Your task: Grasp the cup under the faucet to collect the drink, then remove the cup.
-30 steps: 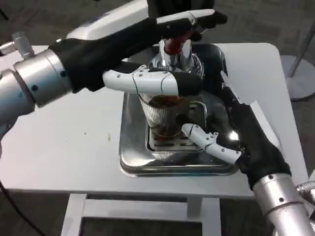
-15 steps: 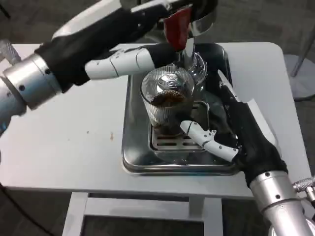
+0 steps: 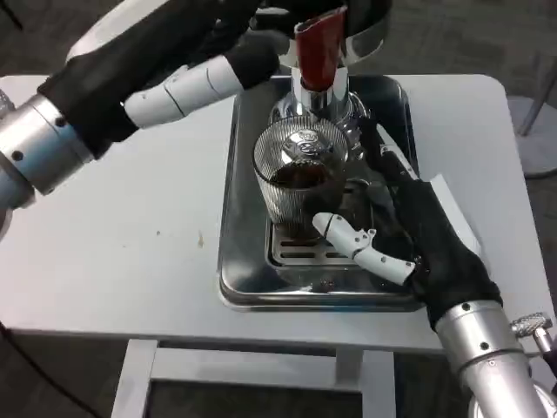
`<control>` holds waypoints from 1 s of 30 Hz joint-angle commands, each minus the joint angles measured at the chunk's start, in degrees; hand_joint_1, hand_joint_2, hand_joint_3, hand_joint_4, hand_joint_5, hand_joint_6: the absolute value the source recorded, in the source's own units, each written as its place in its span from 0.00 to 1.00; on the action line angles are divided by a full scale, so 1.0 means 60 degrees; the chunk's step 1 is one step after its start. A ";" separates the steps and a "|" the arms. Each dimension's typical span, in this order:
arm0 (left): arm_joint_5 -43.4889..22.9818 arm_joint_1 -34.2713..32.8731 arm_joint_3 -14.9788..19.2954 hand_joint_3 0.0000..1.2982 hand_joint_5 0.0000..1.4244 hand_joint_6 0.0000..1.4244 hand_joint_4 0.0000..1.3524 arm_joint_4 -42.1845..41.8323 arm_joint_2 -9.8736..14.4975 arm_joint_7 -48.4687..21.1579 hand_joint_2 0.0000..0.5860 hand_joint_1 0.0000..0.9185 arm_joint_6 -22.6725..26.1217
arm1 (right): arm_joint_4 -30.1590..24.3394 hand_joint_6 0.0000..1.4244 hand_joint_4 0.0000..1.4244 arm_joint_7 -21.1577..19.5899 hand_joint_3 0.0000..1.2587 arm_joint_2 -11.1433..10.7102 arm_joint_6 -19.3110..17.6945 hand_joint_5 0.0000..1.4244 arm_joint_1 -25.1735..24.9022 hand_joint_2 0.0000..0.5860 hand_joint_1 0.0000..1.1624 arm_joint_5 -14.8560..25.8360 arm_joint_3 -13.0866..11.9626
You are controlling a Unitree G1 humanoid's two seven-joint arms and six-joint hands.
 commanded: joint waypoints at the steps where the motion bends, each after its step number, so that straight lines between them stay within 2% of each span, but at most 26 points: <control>1: -0.0323 0.0288 0.0442 0.14 0.18 0.23 0.14 -0.0413 -0.0129 0.0215 0.06 0.00 -0.0175 | -0.0040 0.12 0.04 -0.0070 0.04 0.0097 -0.0097 0.04 0.0025 0.44 0.53 -0.0042 0.0053; 8: -0.0715 0.0747 0.1039 0.20 0.24 0.27 0.19 -0.1151 -0.0161 0.0458 0.08 0.00 -0.0140 | -0.0056 0.13 0.04 -0.0108 0.04 0.0111 -0.0126 0.04 0.0000 0.44 0.53 -0.0014 0.0019; 18: -0.1025 0.2566 0.2512 0.24 0.35 0.41 0.29 -0.2757 0.0256 0.0716 0.09 0.00 0.0087 | -0.0126 0.17 0.04 -0.0208 0.03 0.0103 -0.0215 0.08 0.0039 0.43 0.53 0.0063 -0.0126; 25: -0.0806 0.4024 0.3227 0.27 0.38 0.45 0.31 -0.2766 0.0453 0.0782 0.12 0.00 -0.0091 | -0.0112 0.18 0.04 -0.0061 0.01 0.0067 -0.0274 0.09 0.0017 0.42 0.54 0.0235 -0.0211; 30: -0.0452 0.4706 0.3319 0.27 0.38 0.44 0.31 -0.2494 0.0510 0.0797 0.12 0.01 -0.0370 | -0.0120 0.18 0.03 0.0063 0.01 -0.0018 -0.0270 0.09 -0.0030 0.42 0.54 0.0348 -0.0218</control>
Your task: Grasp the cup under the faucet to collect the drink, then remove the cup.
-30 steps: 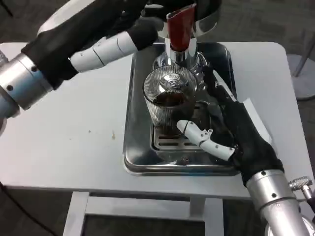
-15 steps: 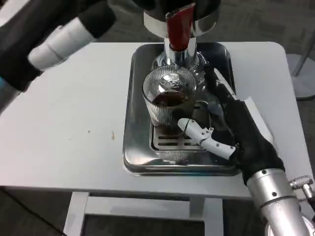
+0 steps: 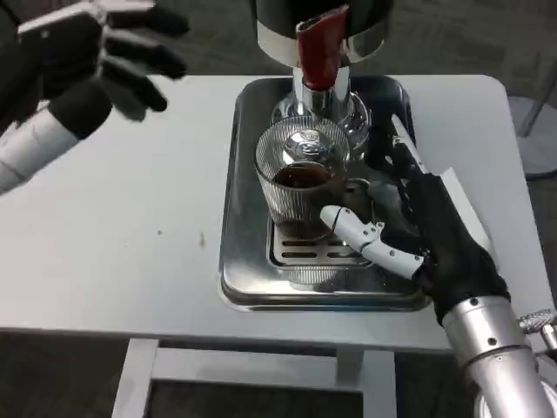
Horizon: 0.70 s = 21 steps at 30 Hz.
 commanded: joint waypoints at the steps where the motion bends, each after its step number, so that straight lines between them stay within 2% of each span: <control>1: 0.0358 0.0599 0.0104 0.27 0.38 0.43 0.31 0.0226 0.0137 0.0110 0.12 0.01 -0.0450 | -0.0122 0.18 0.03 0.0150 0.01 -0.0004 -0.0156 0.08 0.0023 0.42 0.54 0.0128 0.0025; 12: 0.1021 0.1398 -0.0058 0.26 0.36 0.40 0.29 0.0835 -0.0094 0.0572 0.14 0.03 -0.0932 | -0.0145 0.17 0.03 0.0206 0.00 -0.0011 -0.0071 0.07 0.0044 0.40 0.53 0.0140 0.0038; 17: 0.1535 0.1678 -0.0144 0.21 0.25 0.27 0.20 0.1217 -0.0147 0.0975 0.15 0.04 -0.1321 | -0.0174 0.16 0.02 0.0215 0.00 0.0044 0.0002 0.06 0.0017 0.39 0.53 0.0137 0.0086; 21: 0.1949 0.1746 -0.0300 0.17 0.21 0.22 0.15 0.1568 -0.0259 0.1351 0.15 0.04 -0.1565 | -0.0208 0.15 0.02 0.0232 0.00 0.0058 0.0058 0.06 0.0016 0.39 0.53 0.0122 0.0121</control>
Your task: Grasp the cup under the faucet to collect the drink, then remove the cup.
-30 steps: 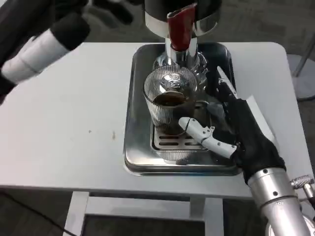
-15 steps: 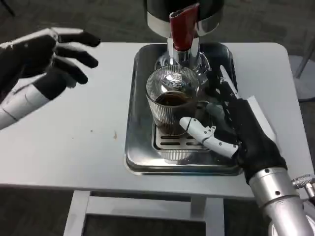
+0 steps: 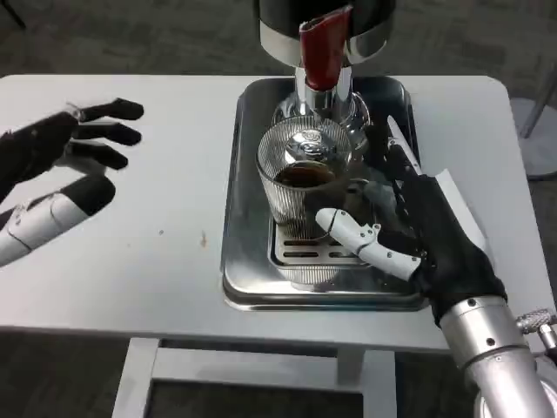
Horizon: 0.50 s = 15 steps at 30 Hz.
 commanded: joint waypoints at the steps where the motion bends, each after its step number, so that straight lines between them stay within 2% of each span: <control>1: 0.0495 0.0263 -0.0228 0.17 0.20 0.22 0.15 0.0481 -0.0215 0.0522 0.15 0.04 -0.0360 | -0.0229 0.14 0.01 0.0065 0.00 0.0103 0.0060 0.05 0.0038 0.39 0.53 0.0022 0.0099; 15: 0.0856 0.0478 -0.0759 0.16 0.20 0.22 0.14 0.0804 -0.0335 0.0960 0.15 0.02 -0.0331 | -0.0409 0.12 0.00 -0.0180 0.00 0.0220 -0.0177 0.03 0.0207 0.38 0.52 0.0009 0.0112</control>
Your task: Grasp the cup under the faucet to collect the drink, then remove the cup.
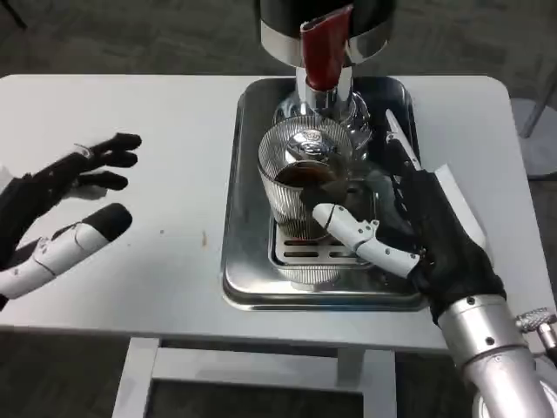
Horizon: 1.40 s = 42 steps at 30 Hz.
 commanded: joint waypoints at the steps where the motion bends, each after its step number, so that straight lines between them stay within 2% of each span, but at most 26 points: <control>1: 0.0124 0.0202 -0.0096 0.16 0.21 0.22 0.15 0.0104 -0.0020 0.0204 0.15 0.03 -0.0076 | -0.0183 0.12 0.00 -0.0113 0.00 0.0133 -0.0220 0.03 0.0174 0.38 0.52 0.0027 0.0008; 16: 0.0229 0.0043 -0.0498 0.17 0.21 0.22 0.15 0.0327 -0.0028 0.0371 0.15 0.04 0.0006 | -0.0487 0.13 0.01 0.0136 0.00 0.0086 -0.0139 0.04 0.0031 0.40 0.51 0.0379 -0.0214; 27: 0.0188 0.0077 -0.0500 0.17 0.21 0.22 0.15 0.0547 0.0013 0.0303 0.15 0.04 -0.0037 | -0.0162 0.14 0.03 0.0163 0.00 0.0151 -0.0208 0.06 -0.0214 0.40 0.51 0.0448 -0.0080; 33: 0.0165 0.0081 -0.0530 0.17 0.21 0.22 0.15 0.0717 0.0014 0.0267 0.15 0.04 -0.0129 | 0.0358 0.15 0.03 0.0150 0.00 0.0250 -0.0291 0.06 -0.0507 0.40 0.51 0.0464 0.0035; 42: 0.0105 0.0078 -0.0486 0.18 0.22 0.23 0.16 0.0902 0.0121 0.0184 0.16 0.04 -0.0186 | 0.1299 0.15 0.03 -0.0023 0.00 0.0455 -0.0740 0.06 -0.1029 0.41 0.50 0.0441 0.0138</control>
